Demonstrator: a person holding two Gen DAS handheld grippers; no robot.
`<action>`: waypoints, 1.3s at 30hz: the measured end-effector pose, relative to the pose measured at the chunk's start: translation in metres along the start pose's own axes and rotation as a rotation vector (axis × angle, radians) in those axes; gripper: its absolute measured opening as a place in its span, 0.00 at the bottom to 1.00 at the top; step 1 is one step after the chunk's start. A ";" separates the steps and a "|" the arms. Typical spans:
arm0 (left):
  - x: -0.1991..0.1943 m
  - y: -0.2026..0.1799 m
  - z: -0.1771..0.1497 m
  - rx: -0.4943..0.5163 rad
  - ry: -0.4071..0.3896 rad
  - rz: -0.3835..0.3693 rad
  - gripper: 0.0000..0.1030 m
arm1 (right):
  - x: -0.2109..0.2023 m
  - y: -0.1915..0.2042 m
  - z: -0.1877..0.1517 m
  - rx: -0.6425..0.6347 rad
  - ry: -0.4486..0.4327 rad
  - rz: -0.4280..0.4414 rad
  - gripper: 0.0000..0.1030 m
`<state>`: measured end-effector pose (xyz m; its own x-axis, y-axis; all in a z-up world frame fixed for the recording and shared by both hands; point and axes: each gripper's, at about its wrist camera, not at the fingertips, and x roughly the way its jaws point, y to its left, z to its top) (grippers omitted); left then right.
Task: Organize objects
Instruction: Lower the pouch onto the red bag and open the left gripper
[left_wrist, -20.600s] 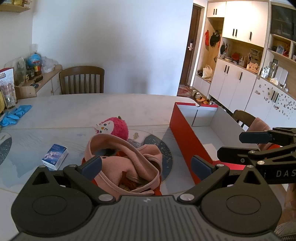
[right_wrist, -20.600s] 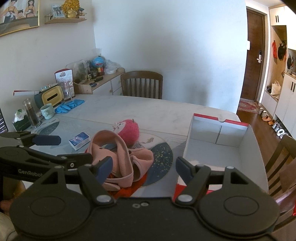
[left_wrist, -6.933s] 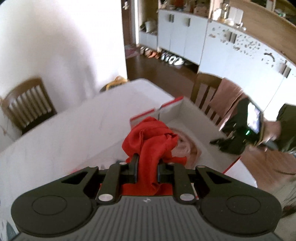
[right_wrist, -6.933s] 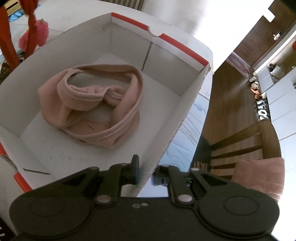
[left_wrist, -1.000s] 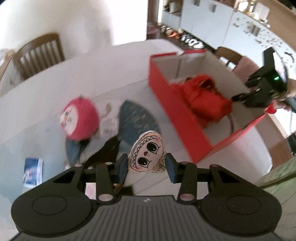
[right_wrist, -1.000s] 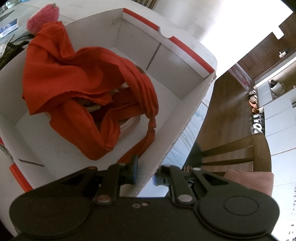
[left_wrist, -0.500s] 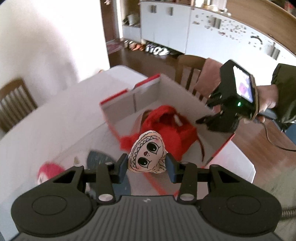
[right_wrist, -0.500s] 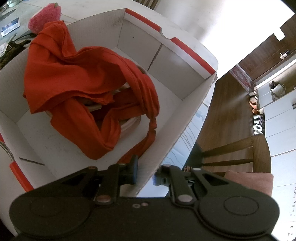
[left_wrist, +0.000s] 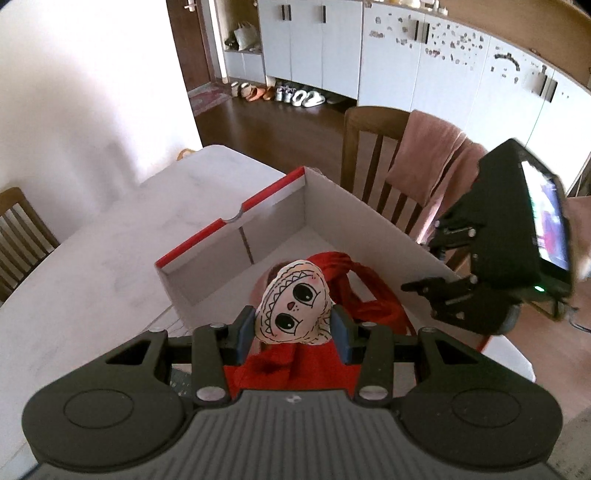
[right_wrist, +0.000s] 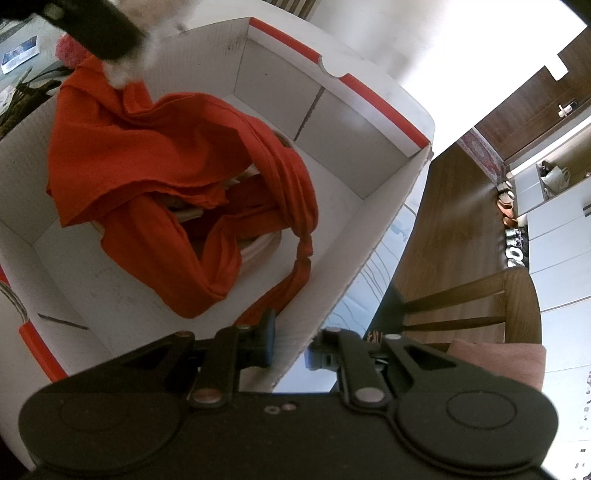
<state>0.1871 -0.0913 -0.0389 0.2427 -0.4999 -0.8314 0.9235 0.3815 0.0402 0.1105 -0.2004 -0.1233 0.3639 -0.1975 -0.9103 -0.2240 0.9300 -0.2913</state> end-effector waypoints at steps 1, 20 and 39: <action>0.006 -0.002 0.002 0.004 0.007 0.000 0.41 | 0.000 0.000 0.000 -0.001 0.000 -0.001 0.13; 0.088 -0.021 -0.021 -0.029 0.217 -0.070 0.43 | 0.000 0.000 0.000 0.004 0.001 0.001 0.13; 0.025 -0.011 -0.037 -0.093 0.090 -0.110 0.67 | 0.000 0.001 0.001 0.002 0.004 -0.003 0.13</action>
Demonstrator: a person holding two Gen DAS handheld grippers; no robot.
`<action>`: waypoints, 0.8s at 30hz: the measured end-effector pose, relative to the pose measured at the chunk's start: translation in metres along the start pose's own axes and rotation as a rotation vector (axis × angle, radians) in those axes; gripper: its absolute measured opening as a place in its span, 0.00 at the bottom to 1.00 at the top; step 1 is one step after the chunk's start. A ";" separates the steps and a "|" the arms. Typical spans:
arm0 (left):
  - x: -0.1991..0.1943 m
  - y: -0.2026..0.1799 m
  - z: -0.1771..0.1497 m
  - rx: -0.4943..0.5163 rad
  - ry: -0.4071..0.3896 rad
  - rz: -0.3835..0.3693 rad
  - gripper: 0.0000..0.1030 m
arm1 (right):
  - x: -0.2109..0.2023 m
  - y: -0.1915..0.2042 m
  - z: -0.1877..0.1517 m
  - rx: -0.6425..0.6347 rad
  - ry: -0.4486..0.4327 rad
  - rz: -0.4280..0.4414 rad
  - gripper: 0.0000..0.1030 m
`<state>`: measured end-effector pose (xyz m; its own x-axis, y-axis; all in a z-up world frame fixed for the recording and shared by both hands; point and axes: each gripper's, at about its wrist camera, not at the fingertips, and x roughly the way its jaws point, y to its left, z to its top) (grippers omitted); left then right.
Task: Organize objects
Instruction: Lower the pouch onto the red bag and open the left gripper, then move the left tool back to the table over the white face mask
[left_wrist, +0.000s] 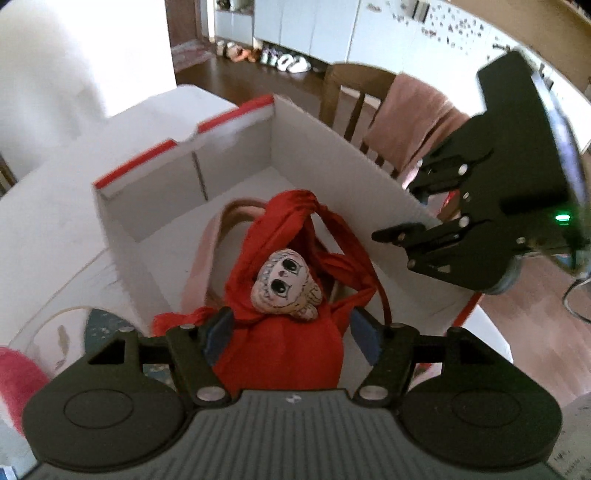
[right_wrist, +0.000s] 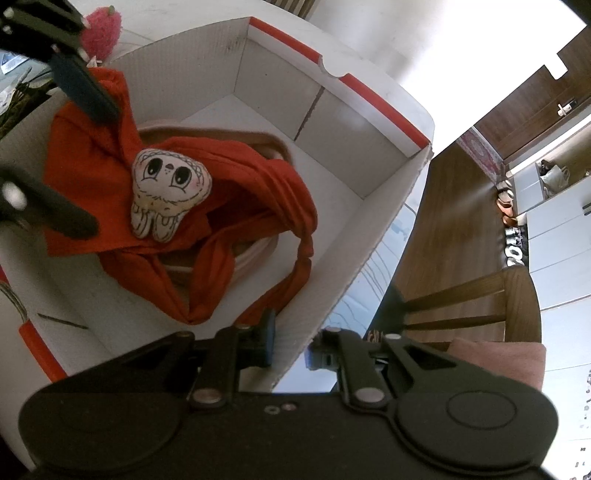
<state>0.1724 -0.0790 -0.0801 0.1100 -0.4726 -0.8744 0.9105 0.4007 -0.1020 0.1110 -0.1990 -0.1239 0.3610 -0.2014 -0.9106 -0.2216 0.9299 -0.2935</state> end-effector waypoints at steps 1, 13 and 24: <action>-0.009 0.002 -0.002 -0.008 -0.014 0.003 0.67 | 0.000 0.000 0.000 0.000 0.001 -0.001 0.13; -0.095 0.043 -0.040 -0.104 -0.120 0.121 0.67 | -0.001 0.000 0.001 0.005 0.002 0.000 0.13; -0.126 0.088 -0.103 -0.213 -0.080 0.228 0.74 | -0.001 0.001 0.001 -0.015 0.001 -0.006 0.13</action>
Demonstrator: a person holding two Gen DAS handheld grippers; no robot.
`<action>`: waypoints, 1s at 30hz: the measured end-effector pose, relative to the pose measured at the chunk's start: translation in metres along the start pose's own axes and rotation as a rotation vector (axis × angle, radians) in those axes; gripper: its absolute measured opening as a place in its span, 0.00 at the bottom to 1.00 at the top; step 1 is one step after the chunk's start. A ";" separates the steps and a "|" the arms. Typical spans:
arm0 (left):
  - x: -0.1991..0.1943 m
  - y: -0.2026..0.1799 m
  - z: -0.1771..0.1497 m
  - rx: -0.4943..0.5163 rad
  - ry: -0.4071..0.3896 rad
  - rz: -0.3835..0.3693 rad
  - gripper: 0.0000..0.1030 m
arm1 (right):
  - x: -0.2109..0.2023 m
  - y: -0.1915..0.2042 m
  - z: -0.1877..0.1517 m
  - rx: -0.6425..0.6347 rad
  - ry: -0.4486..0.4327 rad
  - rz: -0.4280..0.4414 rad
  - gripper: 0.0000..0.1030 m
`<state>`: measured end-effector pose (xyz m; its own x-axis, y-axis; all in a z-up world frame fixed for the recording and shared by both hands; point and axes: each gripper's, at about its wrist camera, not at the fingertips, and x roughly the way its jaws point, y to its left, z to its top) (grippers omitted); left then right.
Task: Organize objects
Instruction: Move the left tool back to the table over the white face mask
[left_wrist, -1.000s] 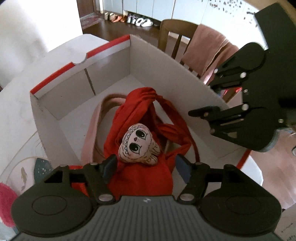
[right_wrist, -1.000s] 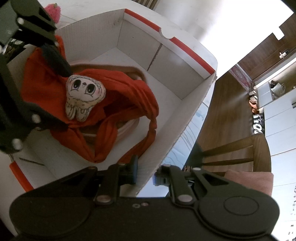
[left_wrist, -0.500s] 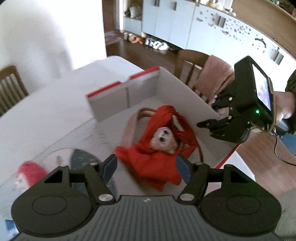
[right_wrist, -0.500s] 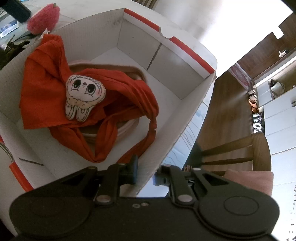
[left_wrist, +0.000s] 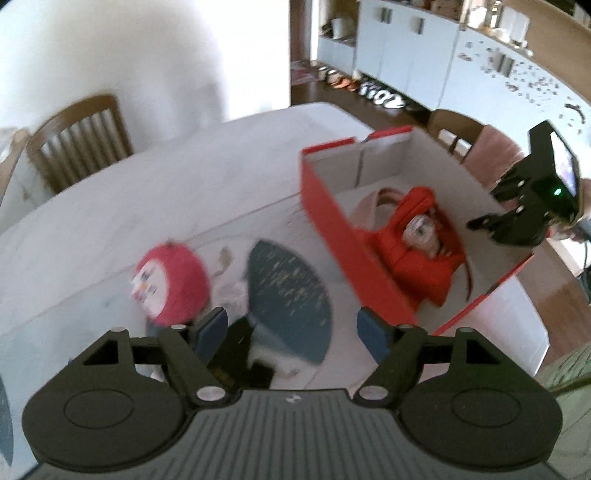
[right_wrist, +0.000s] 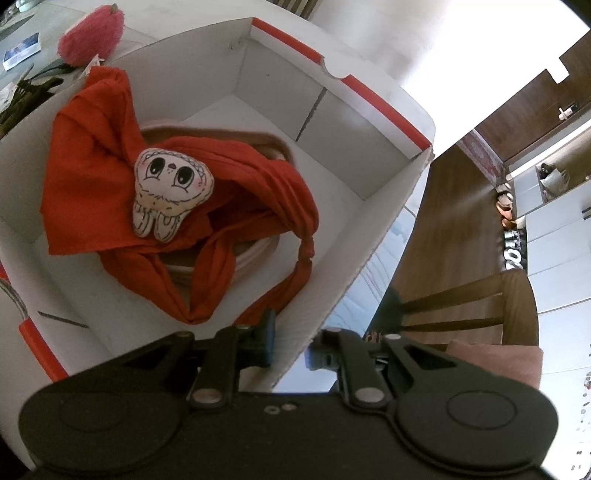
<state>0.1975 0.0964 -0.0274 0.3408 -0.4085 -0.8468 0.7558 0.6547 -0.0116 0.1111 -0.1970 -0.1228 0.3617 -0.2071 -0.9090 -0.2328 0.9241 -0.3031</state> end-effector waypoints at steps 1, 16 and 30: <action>0.000 0.003 -0.005 -0.008 0.003 0.009 0.74 | 0.000 0.000 0.000 -0.003 0.001 0.000 0.13; 0.033 0.053 -0.094 -0.168 0.102 0.127 0.74 | 0.001 0.002 0.001 -0.006 0.008 -0.003 0.13; 0.075 0.048 -0.127 -0.080 0.180 0.176 0.74 | 0.001 0.002 0.002 -0.013 0.014 -0.003 0.14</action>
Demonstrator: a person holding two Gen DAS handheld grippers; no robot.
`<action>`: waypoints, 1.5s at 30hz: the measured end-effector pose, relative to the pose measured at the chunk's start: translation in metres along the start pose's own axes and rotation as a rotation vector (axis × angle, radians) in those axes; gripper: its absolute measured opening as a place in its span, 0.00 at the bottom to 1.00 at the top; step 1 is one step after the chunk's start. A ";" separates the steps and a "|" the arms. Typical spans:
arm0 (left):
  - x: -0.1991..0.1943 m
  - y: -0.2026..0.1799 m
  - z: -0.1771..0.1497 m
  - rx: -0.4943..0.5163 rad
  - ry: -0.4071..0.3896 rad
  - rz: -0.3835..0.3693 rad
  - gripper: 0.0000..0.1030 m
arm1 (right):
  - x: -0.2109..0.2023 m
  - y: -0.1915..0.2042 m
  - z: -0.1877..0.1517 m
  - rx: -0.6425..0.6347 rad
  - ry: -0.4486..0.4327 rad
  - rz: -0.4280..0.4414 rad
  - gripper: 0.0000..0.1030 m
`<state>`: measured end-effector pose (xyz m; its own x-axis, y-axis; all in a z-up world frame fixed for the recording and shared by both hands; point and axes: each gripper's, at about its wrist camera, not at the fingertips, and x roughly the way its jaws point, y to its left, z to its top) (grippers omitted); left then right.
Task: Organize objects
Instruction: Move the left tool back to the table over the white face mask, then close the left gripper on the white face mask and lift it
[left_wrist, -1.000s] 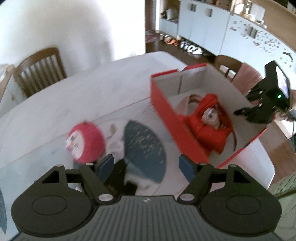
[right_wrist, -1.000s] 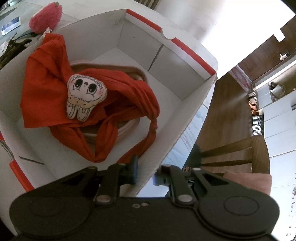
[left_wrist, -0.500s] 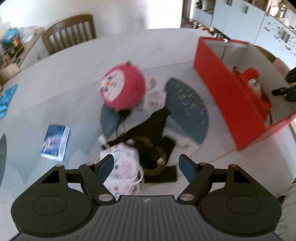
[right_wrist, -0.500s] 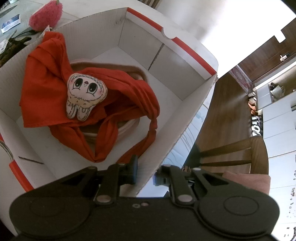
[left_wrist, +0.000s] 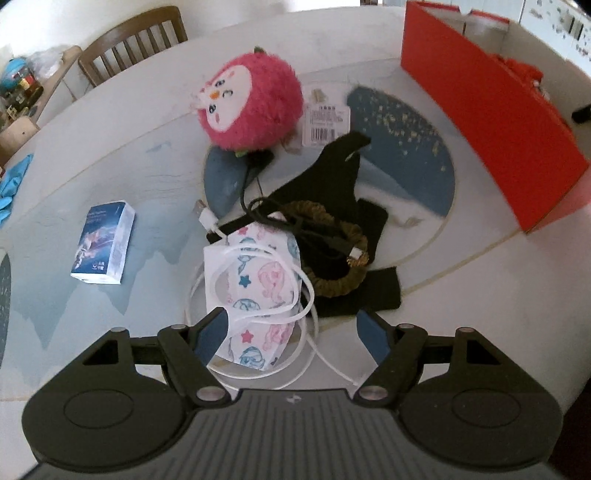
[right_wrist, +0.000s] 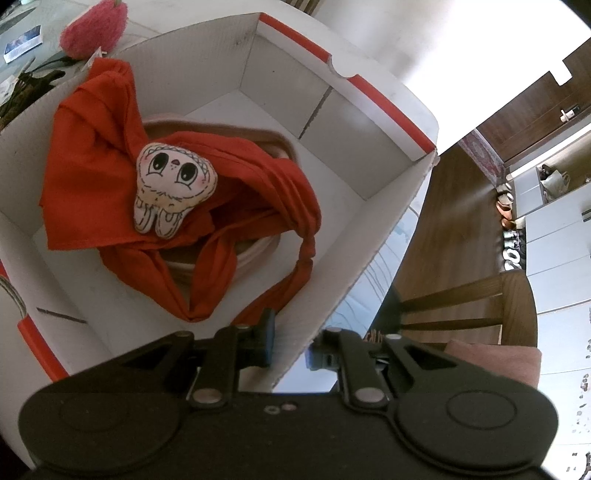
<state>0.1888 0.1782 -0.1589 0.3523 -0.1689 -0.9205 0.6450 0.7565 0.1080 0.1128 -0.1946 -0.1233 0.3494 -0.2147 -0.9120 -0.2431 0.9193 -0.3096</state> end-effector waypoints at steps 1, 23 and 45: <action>0.001 0.000 0.000 0.001 -0.002 0.000 0.74 | 0.000 0.000 0.000 0.000 0.000 0.002 0.14; 0.016 0.037 0.004 -0.136 0.027 -0.014 0.64 | 0.000 0.001 0.001 -0.009 0.006 0.003 0.14; 0.006 0.042 0.005 -0.173 0.040 -0.040 0.11 | 0.000 0.001 0.001 -0.011 0.008 0.002 0.14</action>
<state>0.2213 0.2059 -0.1585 0.2990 -0.1779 -0.9375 0.5305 0.8476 0.0084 0.1137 -0.1931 -0.1236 0.3422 -0.2156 -0.9146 -0.2536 0.9160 -0.3108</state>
